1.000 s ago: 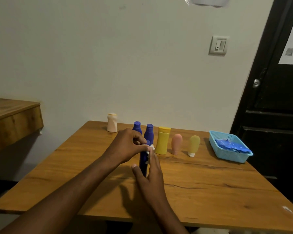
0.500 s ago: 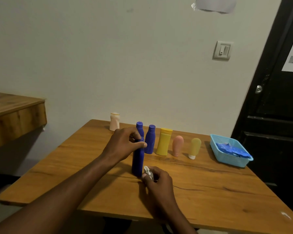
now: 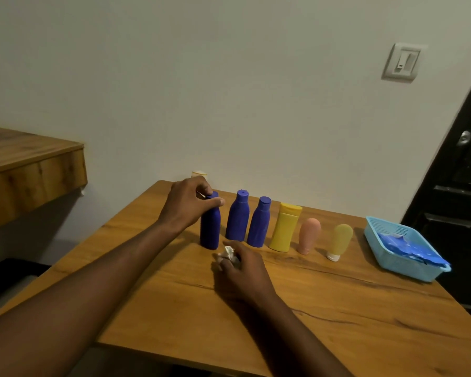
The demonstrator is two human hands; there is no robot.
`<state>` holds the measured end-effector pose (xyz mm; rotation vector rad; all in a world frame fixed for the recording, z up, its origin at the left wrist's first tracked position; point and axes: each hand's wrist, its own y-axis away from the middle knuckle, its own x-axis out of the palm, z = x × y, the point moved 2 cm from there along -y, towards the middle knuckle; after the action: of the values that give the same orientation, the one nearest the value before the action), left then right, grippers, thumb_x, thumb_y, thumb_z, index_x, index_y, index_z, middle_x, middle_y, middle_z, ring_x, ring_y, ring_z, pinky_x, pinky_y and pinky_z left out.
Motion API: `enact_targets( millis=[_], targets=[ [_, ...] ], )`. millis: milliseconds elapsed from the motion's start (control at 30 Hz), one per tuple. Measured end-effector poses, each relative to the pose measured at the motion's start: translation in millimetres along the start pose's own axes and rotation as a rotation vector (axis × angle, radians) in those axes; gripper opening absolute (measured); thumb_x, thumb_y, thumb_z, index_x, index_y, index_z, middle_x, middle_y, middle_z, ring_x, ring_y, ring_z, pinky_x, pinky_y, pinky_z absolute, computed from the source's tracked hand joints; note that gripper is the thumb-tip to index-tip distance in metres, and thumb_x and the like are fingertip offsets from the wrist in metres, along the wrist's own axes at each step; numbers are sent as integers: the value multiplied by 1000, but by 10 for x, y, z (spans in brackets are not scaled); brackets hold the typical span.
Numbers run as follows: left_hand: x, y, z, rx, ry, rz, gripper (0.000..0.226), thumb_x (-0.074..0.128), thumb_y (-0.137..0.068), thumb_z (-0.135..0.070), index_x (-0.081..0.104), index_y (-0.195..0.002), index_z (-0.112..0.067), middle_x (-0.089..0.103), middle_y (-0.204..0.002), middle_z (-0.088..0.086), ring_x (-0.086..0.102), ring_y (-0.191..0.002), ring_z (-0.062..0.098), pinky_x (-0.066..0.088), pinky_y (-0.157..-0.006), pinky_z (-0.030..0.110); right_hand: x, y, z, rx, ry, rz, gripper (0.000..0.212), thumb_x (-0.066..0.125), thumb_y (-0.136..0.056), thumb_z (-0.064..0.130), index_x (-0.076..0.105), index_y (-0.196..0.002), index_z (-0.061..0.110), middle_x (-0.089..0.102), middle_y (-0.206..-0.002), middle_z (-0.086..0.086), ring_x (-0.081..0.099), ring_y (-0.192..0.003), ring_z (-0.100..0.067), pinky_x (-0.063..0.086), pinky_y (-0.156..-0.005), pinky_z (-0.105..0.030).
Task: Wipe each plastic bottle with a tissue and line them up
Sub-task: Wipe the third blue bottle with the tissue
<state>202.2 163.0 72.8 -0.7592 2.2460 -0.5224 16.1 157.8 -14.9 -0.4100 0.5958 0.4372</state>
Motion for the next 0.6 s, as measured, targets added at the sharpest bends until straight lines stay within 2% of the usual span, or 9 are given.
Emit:
enact_targets(
  millis=[67, 233, 400, 600],
  targets=[
    [45, -123, 66, -9, 14, -10, 32, 91, -75, -34, 68, -87, -15, 69, -86, -5, 67, -80, 12, 57, -72, 27, 32, -134, -3, -8, 33, 20, 40, 60, -96, 35, 53, -135, 33, 62, -120, 13, 57, -105, -2, 50, -90, -26],
    [189, -364, 186, -22, 28, -21, 33, 91, -75, -33, 69, -89, -13, 69, -86, -4, 66, -79, 12, 51, -68, 20, 148, -341, -84, -29, 65, 2, 29, 60, -95, 36, 59, -124, 33, 62, -106, 18, 55, -93, 4, 45, -77, -18],
    [298, -506, 293, -18, 8, -23, 35, 91, -75, -37, 70, -90, -13, 69, -86, -6, 64, -78, 9, 49, -66, 17, 197, -409, -187, -29, 42, -18, 24, 60, -94, 40, 60, -118, 37, 64, -102, 19, 57, -93, 3, 50, -79, -22],
    [308, -606, 309, -32, -15, -6, 33, 91, -75, -34, 68, -87, -14, 68, -83, -5, 63, -75, 9, 47, -63, 16, 207, -439, -234, -45, 27, -23, 22, 62, -93, 41, 63, -114, 35, 67, -101, 19, 59, -92, 4, 50, -77, -21]
  ],
)
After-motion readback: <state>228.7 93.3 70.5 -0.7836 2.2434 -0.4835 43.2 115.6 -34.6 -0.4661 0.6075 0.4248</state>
